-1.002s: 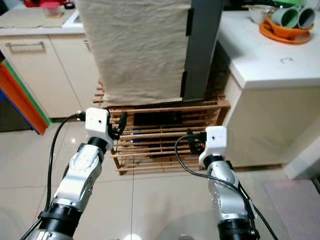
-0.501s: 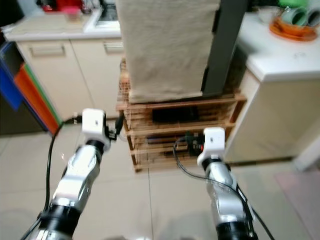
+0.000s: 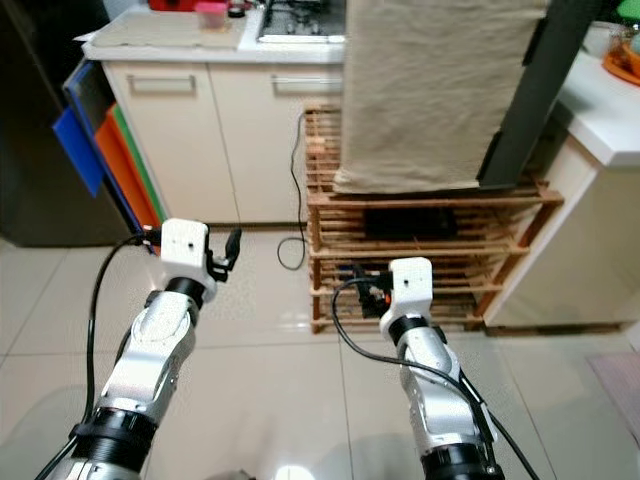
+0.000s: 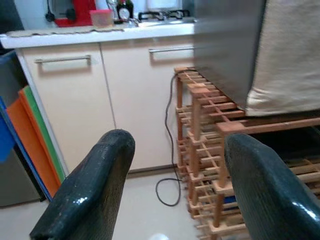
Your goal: Restocking fridge
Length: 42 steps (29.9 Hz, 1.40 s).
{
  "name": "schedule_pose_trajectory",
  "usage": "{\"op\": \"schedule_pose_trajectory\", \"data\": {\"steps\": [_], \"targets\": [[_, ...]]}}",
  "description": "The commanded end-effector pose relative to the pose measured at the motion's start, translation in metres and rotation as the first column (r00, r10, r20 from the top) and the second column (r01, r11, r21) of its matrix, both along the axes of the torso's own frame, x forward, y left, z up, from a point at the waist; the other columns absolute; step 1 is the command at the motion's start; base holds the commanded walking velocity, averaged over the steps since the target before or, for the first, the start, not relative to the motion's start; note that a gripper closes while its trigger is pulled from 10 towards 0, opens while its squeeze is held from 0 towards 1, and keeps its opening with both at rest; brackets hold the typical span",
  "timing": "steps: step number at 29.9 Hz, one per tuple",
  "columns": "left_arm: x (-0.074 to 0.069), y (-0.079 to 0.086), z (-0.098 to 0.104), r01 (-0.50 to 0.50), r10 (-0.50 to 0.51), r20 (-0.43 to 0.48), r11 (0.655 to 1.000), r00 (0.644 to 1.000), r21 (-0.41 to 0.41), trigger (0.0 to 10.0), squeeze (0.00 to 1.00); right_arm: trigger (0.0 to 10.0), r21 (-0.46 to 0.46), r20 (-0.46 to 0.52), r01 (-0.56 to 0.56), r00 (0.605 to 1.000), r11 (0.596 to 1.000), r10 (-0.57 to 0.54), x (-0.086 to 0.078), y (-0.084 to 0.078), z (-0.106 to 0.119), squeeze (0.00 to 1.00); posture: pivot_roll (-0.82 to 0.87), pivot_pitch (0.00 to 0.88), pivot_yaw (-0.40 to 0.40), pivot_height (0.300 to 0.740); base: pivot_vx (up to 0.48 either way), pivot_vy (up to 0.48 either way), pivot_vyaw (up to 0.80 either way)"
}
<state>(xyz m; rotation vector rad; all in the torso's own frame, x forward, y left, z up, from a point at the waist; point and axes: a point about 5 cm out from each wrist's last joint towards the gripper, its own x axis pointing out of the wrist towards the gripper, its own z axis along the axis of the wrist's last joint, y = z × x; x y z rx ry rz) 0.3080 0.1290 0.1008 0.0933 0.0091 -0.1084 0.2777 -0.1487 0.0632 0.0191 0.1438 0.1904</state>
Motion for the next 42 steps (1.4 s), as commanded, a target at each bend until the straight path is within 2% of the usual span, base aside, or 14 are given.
{"op": "schedule_pose_trajectory", "data": {"steps": [1, 17, 31, 33, 37, 42], "targets": [[0.0021, 0.0006, 0.0054, -0.003, 0.003, 0.02, 1.0, 1.0, 0.003, 10.0, 0.0, 10.0, -0.001, 0.027, -0.017, 0.999, 1.0, 0.017, -0.0007, 0.0025, 0.0049, 0.0, -0.1, 0.0, 0.04, 0.74, 0.394, 0.274, 0.0], [0.0044, -0.001, 0.0047, 0.002, -0.003, 0.019, 1.0, 1.0, 0.017, 10.0, 0.0, 10.0, -0.001, 0.053, -0.027, 0.998, 1.0, 0.027, -0.0075, 0.0001, 0.0078, 0.0, -0.11, 0.0, 0.049, 0.74, 0.433, 0.031, 0.0], [0.0055, 0.0022, 0.0024, -0.005, 0.005, 0.011, 1.0, 1.0, 0.027, 10.0, 0.0, 10.0, 0.003, 0.054, -0.018, 0.998, 1.0, 0.017, -0.0031, -0.0027, 0.0085, 0.0, -0.1, 0.0, 0.048, 0.74, 0.475, 0.0, 0.0], [0.0054, 0.0025, 0.0003, -0.007, 0.007, 0.0, 0.998, 1.0, 0.059, 10.0, 0.0, 10.0, 0.001, 0.058, -0.014, 0.998, 1.0, 0.014, -0.0016, -0.0043, 0.0092, 0.0, -0.1, 0.0, 0.045, 0.74, 0.0, 0.0, 0.0], [0.0056, 0.0013, -0.0001, 0.011, -0.011, 0.0, 0.999, 1.0, 0.042, 10.0, 0.0, 10.0, -0.006, 0.055, -0.013, 0.998, 1.0, 0.014, 0.0002, -0.0048, 0.0094, 0.0, -0.1, 0.0, 0.045, 0.74, 0.0, 0.111, 0.0], [0.0063, 0.0017, 0.0009, 0.022, -0.023, 0.01, 0.999, 1.0, 0.038, 10.0, 0.0, 10.0, -0.001, 0.05, -0.007, 0.999, 1.0, 0.007, 0.0023, -0.0053, 0.0084, 0.0, -0.1, 0.0, 0.046, 0.74, 0.0, 0.48, -0.72]]}}
